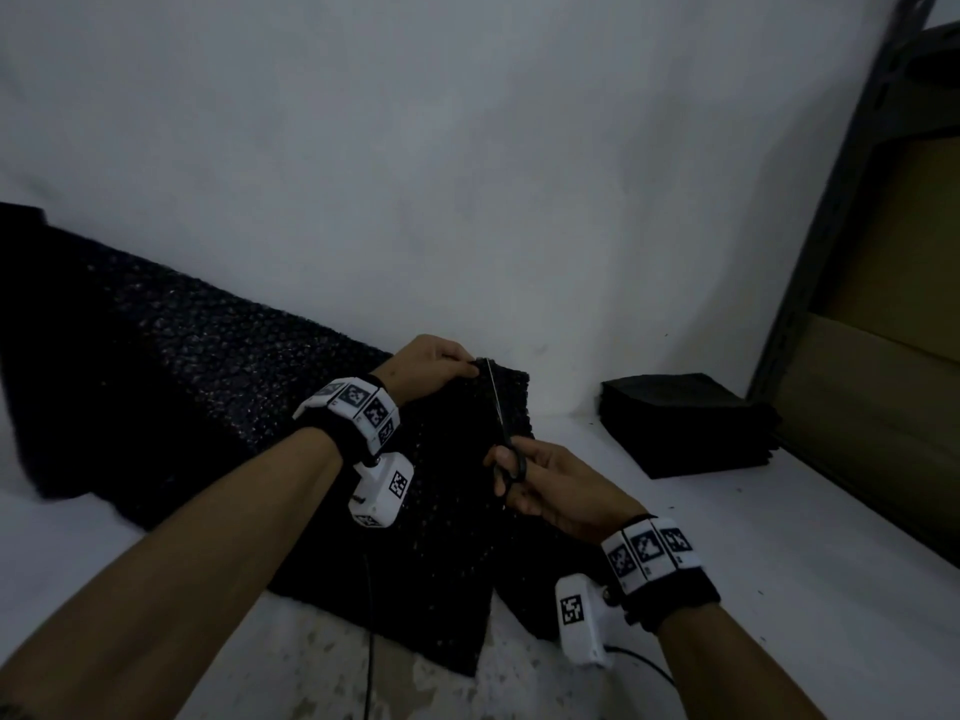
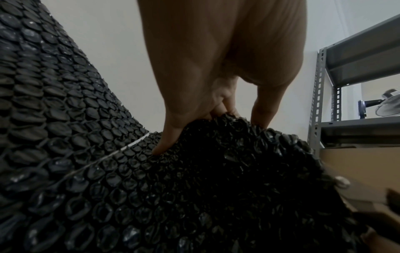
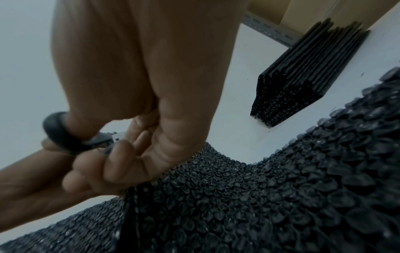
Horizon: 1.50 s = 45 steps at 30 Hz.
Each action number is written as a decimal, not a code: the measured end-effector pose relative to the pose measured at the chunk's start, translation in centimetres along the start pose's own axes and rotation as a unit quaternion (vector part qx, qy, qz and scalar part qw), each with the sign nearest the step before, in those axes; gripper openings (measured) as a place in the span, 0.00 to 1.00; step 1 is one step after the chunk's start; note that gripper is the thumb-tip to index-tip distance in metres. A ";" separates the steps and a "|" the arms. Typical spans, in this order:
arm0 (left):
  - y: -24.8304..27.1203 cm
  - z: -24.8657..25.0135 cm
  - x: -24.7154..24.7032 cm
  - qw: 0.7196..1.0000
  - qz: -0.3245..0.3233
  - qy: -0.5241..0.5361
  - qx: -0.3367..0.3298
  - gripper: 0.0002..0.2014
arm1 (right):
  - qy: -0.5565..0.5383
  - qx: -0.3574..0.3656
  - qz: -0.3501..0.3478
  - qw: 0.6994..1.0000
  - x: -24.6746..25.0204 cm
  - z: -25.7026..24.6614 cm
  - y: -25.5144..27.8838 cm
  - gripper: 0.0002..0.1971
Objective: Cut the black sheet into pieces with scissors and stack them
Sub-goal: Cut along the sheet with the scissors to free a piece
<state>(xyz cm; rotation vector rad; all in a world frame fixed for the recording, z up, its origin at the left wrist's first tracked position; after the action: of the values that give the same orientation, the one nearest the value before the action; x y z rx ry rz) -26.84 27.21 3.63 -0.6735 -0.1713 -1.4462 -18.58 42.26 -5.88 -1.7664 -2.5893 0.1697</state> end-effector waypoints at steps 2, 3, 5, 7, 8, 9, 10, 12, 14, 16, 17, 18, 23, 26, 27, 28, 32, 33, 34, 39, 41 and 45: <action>0.0 -0.2 -0.2 1.000 -0.006 -0.002 0.001 0.08 | -0.001 0.005 0.007 1.000 -0.1 0.0 0.0 0.24; 0.0 -0.4 -0.2 1.000 -0.007 -0.004 0.001 0.08 | 0.003 0.006 0.011 1.000 -0.1 0.1 0.0 0.26; 0.0 -0.8 -0.3 1.000 -0.007 -0.003 0.003 0.08 | 0.013 0.005 0.018 1.000 0.0 0.2 0.0 0.28; 0.0 -1.0 -0.3 1.000 -0.010 0.004 0.006 0.08 | 0.012 0.001 0.019 1.000 -0.1 0.4 0.0 0.28; 0.0 -1.0 -0.3 1.000 -0.011 0.006 0.007 0.08 | 0.009 -0.002 0.019 1.000 -0.1 0.4 0.0 0.27; 0.0 -1.0 -0.4 1.000 -0.014 0.010 0.007 0.07 | 0.008 -0.004 0.018 1.000 -0.1 0.4 0.0 0.26; 0.1 -0.9 -0.5 1.000 -0.015 0.016 0.006 0.07 | 0.006 -0.006 0.016 1.000 -0.2 0.3 0.0 0.24; 0.2 -0.7 -0.7 1.000 -0.015 0.026 0.003 0.06 | 0.005 -0.008 0.009 1.000 -0.2 -0.1 0.0 0.21; 0.2 -0.6 -0.8 0.999 -0.017 0.033 0.001 0.07 | 0.006 -0.010 0.006 1.000 -0.1 -0.4 -0.1 0.21; 0.2 -0.7 -0.8 0.999 -0.019 0.034 0.001 0.07 | 0.011 -0.006 0.004 1.000 -0.1 -0.7 -0.1 0.20; 0.1 -0.7 -0.8 0.999 -0.019 0.034 0.001 0.07 | 0.014 -0.002 0.004 1.000 0.0 -0.8 -0.1 0.19; 0.1 -0.7 -0.8 0.999 -0.018 0.034 0.001 0.06 | 0.017 0.001 0.005 1.000 0.0 -0.8 -0.2 0.17; 0.1 -1.1 -1.0 0.999 -0.029 0.029 0.000 0.06 | 0.023 0.001 0.011 1.000 0.1 -0.6 -0.2 0.16; 0.4 -1.0 -1.0 0.999 -0.030 0.024 -0.018 0.06 | 0.022 -0.009 0.016 1.000 0.1 -0.7 -0.3 0.17; 0.5 -0.9 -1.0 0.999 -0.031 0.022 -0.026 0.06 | 0.023 -0.009 0.019 1.000 0.1 -0.8 -0.3 0.17; 0.5 -0.9 -1.0 0.999 -0.033 0.018 -0.029 0.06 | 0.023 -0.007 0.023 0.999 0.2 -0.9 -0.4 0.17; 0.0 -1.6 -0.5 0.999 0.002 0.000 -0.033 0.05 | 0.015 0.007 0.052 0.998 0.4 -1.5 -0.7 0.18; -0.2 -1.8 -0.2 0.999 0.019 -0.015 -0.038 0.04 | 0.009 0.008 0.061 0.998 0.5 -1.7 -0.8 0.18; -0.2 -2.0 0.0 0.998 0.034 -0.040 -0.044 0.03 | -0.001 0.007 0.071 0.997 0.6 -1.8 -0.8 0.18; 0.3 -1.0 0.6 0.977 0.097 -0.135 -0.134 0.16 | -0.005 0.048 0.142 0.989 2.4 -3.0 -1.0 0.16; 1.3 0.6 1.2 0.962 0.158 -0.137 -0.175 0.17 | 0.030 0.075 0.161 0.984 2.6 -3.5 -0.8 0.14; 3.7 0.9 -1.6 1.000 0.006 0.023 0.018 0.24 | 0.072 0.108 0.188 0.973 2.2 -4.5 -0.7 0.12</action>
<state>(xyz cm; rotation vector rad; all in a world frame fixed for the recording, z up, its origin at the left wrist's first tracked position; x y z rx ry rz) -23.29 28.94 2.37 -0.6110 -0.1562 -1.4425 -19.71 44.41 -1.46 -2.0762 -2.0296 0.2980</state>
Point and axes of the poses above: each hand's wrist, its own y-axis away from the middle knuckle, its own x-axis out of the back of the hand, z = x × y, the point moved 9 cm from there along -y, towards the middle knuckle, and after that the axes turned 12 degrees about z, right-handed, at the moved point
